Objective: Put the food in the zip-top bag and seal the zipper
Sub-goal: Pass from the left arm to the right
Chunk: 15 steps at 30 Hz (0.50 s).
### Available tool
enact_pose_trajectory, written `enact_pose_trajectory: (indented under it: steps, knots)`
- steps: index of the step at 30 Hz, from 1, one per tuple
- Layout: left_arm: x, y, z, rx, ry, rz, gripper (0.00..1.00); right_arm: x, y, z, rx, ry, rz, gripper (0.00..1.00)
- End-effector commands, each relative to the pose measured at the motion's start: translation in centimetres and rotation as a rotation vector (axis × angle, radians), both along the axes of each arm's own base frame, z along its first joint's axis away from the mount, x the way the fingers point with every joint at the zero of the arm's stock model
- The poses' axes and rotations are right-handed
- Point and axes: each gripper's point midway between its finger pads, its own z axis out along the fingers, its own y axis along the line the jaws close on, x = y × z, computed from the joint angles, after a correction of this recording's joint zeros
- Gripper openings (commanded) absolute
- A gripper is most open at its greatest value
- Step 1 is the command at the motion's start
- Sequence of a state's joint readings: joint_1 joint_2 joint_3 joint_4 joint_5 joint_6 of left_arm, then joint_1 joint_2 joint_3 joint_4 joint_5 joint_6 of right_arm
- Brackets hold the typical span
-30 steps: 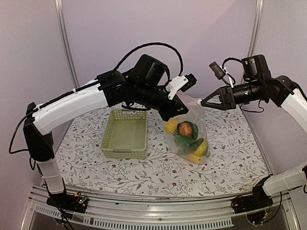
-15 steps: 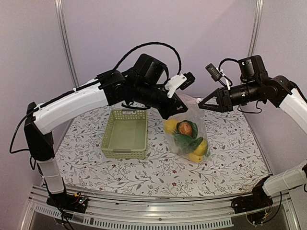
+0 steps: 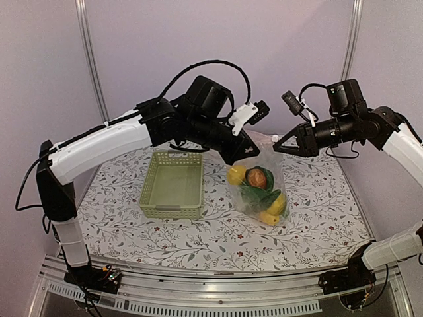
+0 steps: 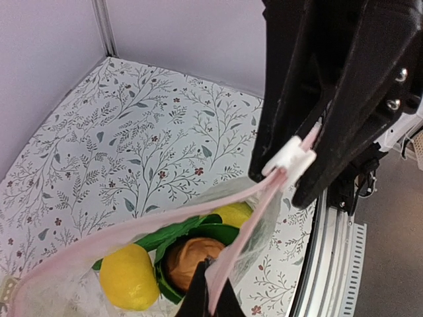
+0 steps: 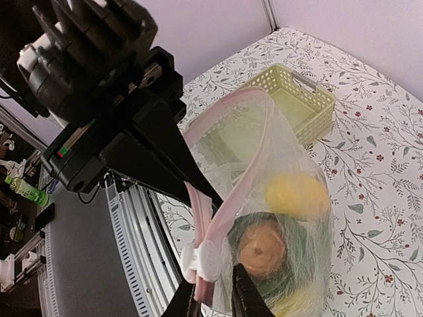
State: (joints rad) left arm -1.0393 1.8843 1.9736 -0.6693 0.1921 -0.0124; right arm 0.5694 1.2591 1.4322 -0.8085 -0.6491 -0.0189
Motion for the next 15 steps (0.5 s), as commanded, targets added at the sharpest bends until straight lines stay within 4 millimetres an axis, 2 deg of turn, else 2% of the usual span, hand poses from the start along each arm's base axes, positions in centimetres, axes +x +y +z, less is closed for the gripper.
enact_pose_trajectory:
  steps: [1,7,11,15]
  knots:
    - [1.0,-0.2,0.4,-0.024,0.000,0.014,0.00,0.6,0.1,0.4,0.001,-0.036,-0.021,0.14]
    - [1.2,-0.2,0.4,-0.023,-0.003,0.017,0.00,0.7,0.1,0.3,-0.003,-0.043,-0.021,0.09]
    - [1.4,-0.3,0.4,-0.026,0.002,0.020,0.00,0.7,0.2,-0.3,-0.010,-0.029,-0.017,0.19]
    - [1.5,-0.3,0.4,-0.029,0.007,0.020,0.00,0.7,0.2,-0.8,-0.018,-0.022,-0.018,0.19]
